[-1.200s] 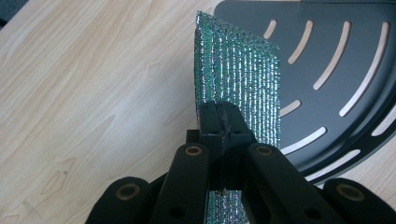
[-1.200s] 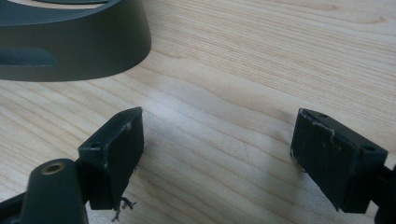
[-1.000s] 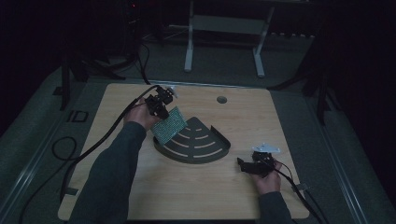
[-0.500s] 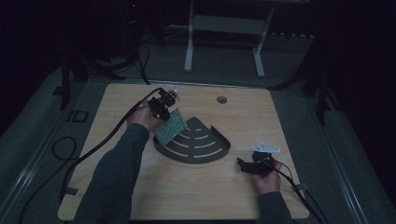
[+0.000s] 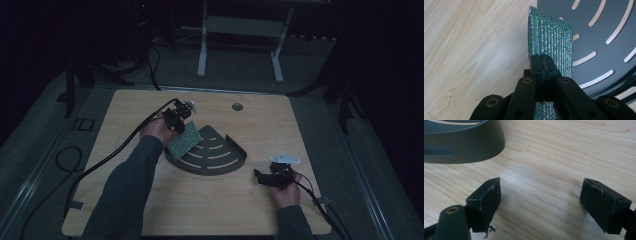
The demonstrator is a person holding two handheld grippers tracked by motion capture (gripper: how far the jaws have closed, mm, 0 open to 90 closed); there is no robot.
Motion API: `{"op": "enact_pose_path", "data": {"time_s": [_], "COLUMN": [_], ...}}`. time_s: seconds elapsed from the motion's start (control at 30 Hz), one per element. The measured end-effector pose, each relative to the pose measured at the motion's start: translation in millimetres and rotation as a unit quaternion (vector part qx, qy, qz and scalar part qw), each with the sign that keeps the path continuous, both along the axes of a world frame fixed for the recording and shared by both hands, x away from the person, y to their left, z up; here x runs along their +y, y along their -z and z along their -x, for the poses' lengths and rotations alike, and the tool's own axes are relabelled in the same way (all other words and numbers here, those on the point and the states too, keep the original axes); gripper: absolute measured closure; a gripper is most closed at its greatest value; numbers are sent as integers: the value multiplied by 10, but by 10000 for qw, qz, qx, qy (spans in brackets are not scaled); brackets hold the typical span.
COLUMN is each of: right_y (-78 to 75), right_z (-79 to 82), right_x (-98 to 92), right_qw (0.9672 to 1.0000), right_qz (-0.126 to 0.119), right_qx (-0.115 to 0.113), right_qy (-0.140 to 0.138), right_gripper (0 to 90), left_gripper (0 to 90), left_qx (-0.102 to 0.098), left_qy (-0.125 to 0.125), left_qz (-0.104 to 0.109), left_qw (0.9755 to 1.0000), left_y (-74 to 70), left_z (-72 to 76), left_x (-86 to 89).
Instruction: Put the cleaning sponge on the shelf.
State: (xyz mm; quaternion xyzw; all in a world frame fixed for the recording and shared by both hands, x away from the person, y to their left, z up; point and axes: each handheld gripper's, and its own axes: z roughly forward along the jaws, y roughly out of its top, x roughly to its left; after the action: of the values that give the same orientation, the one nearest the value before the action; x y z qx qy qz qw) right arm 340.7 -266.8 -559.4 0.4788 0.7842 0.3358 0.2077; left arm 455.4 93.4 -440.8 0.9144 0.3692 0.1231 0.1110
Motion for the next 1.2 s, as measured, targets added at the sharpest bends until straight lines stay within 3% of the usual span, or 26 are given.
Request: {"op": "enact_pose_path", "data": {"time_s": [0.37,1.2], "right_y": [0,0], "right_z": [-1,-3], "right_x": [-1,-2], "right_qw": [10000,10000], "right_qz": [1,6], "right_qx": [1,-2], "right_qy": [-5,-14], "right_gripper": [168,168], "left_gripper": [899,887], "left_qx": [126,94], "left_qy": [68,17], "left_qz": [-176,-516], "left_qw": [9997,9986], "left_y": [97,163], "left_z": [11,-16], "left_x": [-59,-78]}}
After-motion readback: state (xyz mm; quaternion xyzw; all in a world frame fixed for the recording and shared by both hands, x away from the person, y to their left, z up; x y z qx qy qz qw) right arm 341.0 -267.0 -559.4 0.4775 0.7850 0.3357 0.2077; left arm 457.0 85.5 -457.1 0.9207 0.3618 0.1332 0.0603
